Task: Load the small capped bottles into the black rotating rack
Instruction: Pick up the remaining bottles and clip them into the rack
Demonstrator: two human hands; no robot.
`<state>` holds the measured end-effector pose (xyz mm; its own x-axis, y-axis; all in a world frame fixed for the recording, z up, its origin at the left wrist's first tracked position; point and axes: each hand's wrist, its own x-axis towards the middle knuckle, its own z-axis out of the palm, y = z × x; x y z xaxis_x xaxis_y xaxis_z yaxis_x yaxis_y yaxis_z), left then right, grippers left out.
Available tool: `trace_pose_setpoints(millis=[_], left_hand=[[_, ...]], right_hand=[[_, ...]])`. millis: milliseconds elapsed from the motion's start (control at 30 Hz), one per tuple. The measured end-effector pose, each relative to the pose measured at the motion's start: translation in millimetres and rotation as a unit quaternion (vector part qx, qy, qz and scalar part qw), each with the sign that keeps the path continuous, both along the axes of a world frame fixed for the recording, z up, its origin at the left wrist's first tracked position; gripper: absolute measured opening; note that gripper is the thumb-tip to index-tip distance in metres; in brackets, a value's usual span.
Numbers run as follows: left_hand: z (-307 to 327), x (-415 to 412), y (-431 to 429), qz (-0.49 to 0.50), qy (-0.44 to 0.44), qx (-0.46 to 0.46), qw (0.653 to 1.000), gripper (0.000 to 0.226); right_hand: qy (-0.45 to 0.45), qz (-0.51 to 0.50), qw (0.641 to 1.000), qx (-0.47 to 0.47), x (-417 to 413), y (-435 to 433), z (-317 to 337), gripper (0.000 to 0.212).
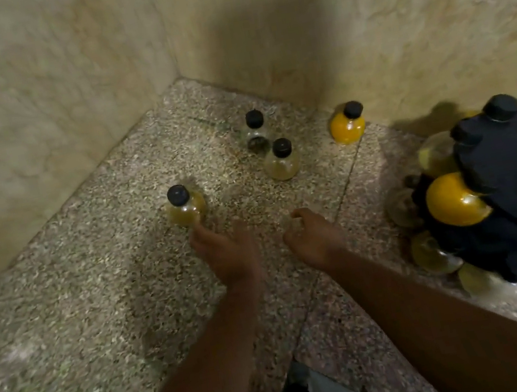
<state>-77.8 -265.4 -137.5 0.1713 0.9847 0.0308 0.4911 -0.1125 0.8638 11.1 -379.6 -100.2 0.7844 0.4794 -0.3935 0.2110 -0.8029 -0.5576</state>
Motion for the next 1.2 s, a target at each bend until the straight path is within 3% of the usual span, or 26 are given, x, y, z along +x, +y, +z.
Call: trace_pose_setpoints(millis=[267,467,667,933,1200], left_hand=[[-14,5,90,0.039,-0.020,0.117,0.992,0.080],[-19,-1,116,0.009,-0.014,0.131,0.991,0.064],[-13,1,119,0.005,-0.024,0.104,0.994,0.057],[6,3,101,-0.028,-0.040,0.100,0.994,0.049],[48,20,40,-0.101,-0.061,0.100,0.988,0.047]], right_hand=[[-0.058,0.150,0.980,-0.116,-7,69,-19,0.085],[-0.075,0.222,0.958,-0.168,-9,107,-32,0.095],[-0.077,0.228,0.953,-0.182,-12,114,-36,0.097],[-0.083,0.210,0.965,-0.137,-10,101,-30,0.089],[-0.114,0.085,0.990,-0.006,-7,42,3,0.069]])
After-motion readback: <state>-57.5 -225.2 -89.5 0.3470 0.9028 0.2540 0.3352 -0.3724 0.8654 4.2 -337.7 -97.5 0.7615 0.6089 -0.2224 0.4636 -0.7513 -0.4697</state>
